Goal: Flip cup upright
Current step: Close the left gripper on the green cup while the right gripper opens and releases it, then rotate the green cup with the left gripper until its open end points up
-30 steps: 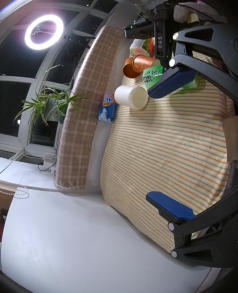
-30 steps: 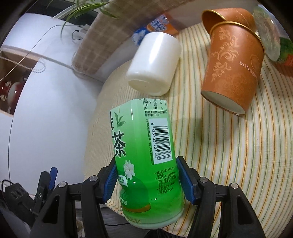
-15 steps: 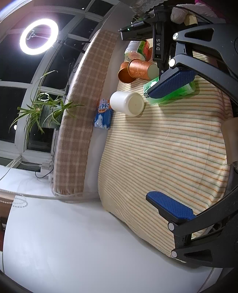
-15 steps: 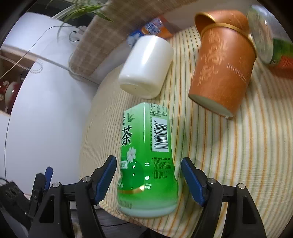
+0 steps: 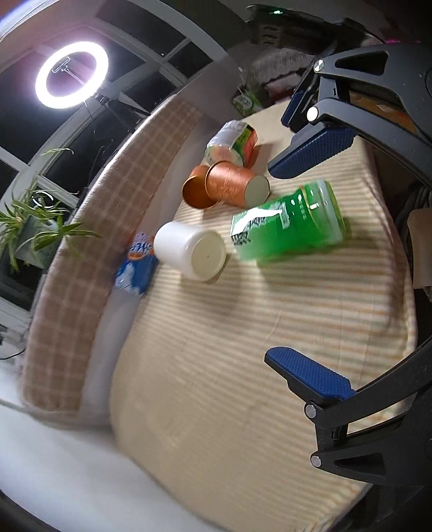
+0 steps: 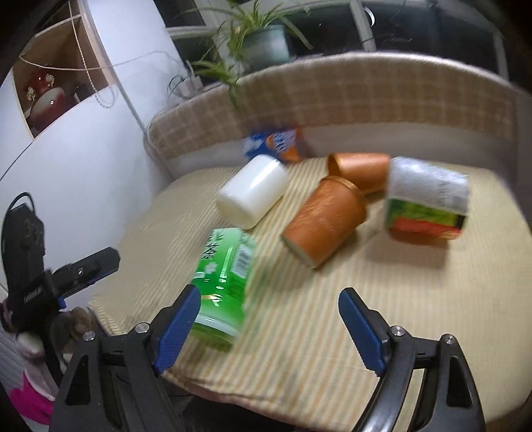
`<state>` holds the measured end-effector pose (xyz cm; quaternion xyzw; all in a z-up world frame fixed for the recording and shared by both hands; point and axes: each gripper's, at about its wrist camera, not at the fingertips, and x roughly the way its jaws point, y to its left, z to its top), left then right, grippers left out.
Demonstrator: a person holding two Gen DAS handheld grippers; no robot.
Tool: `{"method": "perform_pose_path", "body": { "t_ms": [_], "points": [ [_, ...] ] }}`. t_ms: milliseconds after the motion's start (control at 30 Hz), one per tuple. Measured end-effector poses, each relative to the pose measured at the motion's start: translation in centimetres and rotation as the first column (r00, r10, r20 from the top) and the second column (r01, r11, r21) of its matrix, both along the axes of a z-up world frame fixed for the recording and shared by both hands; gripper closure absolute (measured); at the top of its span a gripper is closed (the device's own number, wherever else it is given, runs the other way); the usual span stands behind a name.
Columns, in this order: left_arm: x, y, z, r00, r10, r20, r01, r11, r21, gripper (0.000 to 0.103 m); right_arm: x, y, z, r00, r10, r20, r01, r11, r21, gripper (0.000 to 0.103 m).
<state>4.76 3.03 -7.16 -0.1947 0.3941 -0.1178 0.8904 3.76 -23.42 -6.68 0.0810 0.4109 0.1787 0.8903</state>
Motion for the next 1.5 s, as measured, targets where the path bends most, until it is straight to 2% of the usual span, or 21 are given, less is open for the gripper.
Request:
{"method": "perform_pose_path", "body": {
  "t_ms": [100, 267, 333, 500, 700, 800, 1033, 1233, 1300, 1400, 1500],
  "points": [
    [1.1, -0.6, -0.4, 0.999, -0.027, -0.038, 0.025, 0.999, -0.039, 0.0, -0.9, -1.1, 0.3, 0.999, -0.038, 0.037, 0.039, 0.999, -0.035, 0.015],
    [3.6, -0.7, -2.2, 0.984, -0.084, -0.156, 0.051, 0.977, -0.205, 0.002, -1.6, -2.4, 0.3, 0.997, -0.071, 0.043, 0.072, 0.997, -0.035, 0.015],
    [4.5, -0.9, -2.9, 0.976, -0.097, -0.193, 0.049, 0.97, -0.237, 0.009, -1.7, -2.7, 0.3, 0.996, -0.083, 0.042, 0.085, 0.996, -0.03, 0.015],
    [6.4, -1.7, -5.1, 0.953, -0.132, -0.272, 0.047, 0.953, -0.298, 0.01, -1.7, -3.3, 0.2, 0.994, -0.102, 0.041, 0.103, 0.995, -0.015, 0.015],
    [7.4, -2.6, -6.5, 0.939, -0.148, -0.311, 0.043, 0.946, -0.322, 0.011, -1.5, -4.1, -0.3, 0.992, -0.123, 0.03, 0.124, 0.992, -0.007, 0.015],
    [7.9, -3.0, -6.9, 0.933, -0.156, -0.324, 0.046, 0.946, -0.322, 0.018, -1.4, -4.3, -0.5, 0.992, -0.127, 0.024, 0.127, 0.992, -0.006, 0.015],
    [8.5, -4.0, -8.0, 0.921, -0.168, -0.351, 0.056, 0.949, -0.309, 0.019, -1.3, -4.9, -0.9, 0.99, -0.14, 0.014, 0.14, 0.99, 0.003, 0.015],
    [8.9, -4.7, -8.2, 0.919, -0.171, -0.354, 0.065, 0.954, -0.293, 0.026, -1.2, -5.5, -1.2, 0.988, -0.151, 0.005, 0.151, 0.988, 0.008, 0.015],
    [8.9, -4.8, -8.3, 0.918, -0.174, -0.355, 0.07, 0.955, -0.288, 0.034, -1.2, -5.6, -1.3, 0.988, -0.153, 0.004, 0.153, 0.988, 0.007, 0.015],
    [8.8, -4.9, -8.3, 0.918, -0.177, -0.354, 0.078, 0.958, -0.277, 0.039, -1.2, -5.7, -1.3, 0.988, -0.157, 0.005, 0.157, 0.988, 0.008, 0.015],
    [8.6, -5.2, -8.0, 0.923, -0.177, -0.341, 0.088, 0.962, -0.259, 0.04, -1.3, -5.7, -1.2, 0.987, -0.159, 0.01, 0.159, 0.987, 0.003, 0.015]
  ]
}}
